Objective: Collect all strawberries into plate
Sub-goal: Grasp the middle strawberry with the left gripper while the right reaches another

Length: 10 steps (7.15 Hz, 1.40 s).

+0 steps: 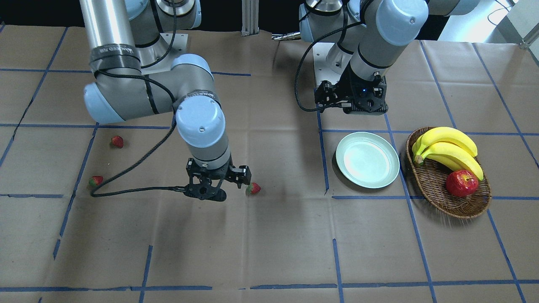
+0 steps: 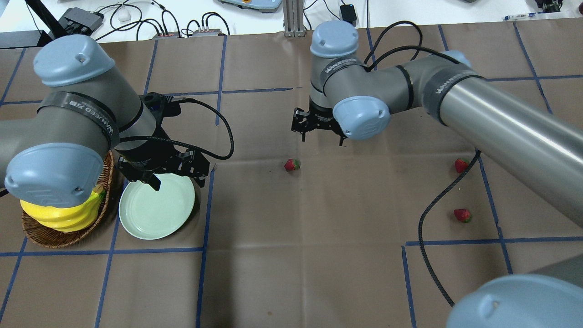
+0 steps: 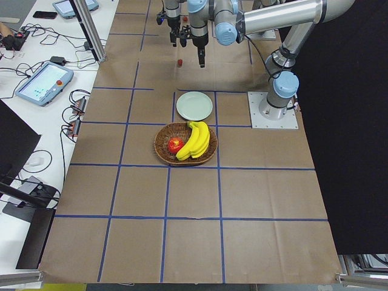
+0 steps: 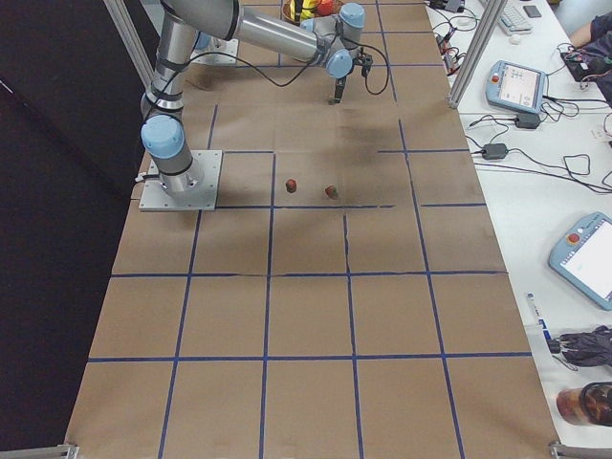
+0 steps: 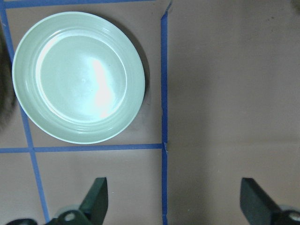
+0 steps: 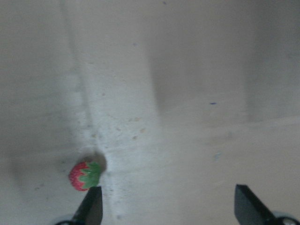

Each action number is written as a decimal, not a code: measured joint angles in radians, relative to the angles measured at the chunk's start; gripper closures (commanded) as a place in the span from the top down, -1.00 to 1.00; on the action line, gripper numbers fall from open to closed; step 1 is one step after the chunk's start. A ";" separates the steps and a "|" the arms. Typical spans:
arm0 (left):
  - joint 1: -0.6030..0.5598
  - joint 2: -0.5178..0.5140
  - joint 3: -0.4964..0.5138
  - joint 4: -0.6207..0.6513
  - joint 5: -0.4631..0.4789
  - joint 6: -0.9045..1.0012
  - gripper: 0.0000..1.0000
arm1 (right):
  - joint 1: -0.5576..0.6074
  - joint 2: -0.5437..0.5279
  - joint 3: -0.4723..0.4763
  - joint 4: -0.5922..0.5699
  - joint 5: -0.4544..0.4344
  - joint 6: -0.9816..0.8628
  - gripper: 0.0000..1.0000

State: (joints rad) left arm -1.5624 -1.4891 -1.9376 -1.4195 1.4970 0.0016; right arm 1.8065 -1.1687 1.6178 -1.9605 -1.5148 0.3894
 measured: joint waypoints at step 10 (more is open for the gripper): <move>-0.294 -0.548 0.194 0.514 -0.071 -0.280 1.00 | -0.662 -0.350 0.593 -0.195 -0.067 -0.822 1.00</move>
State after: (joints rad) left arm -1.8561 -2.0371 -1.7435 -0.9058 1.4263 -0.2779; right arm 1.1447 -1.5187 2.2107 -2.1556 -1.5821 -0.4325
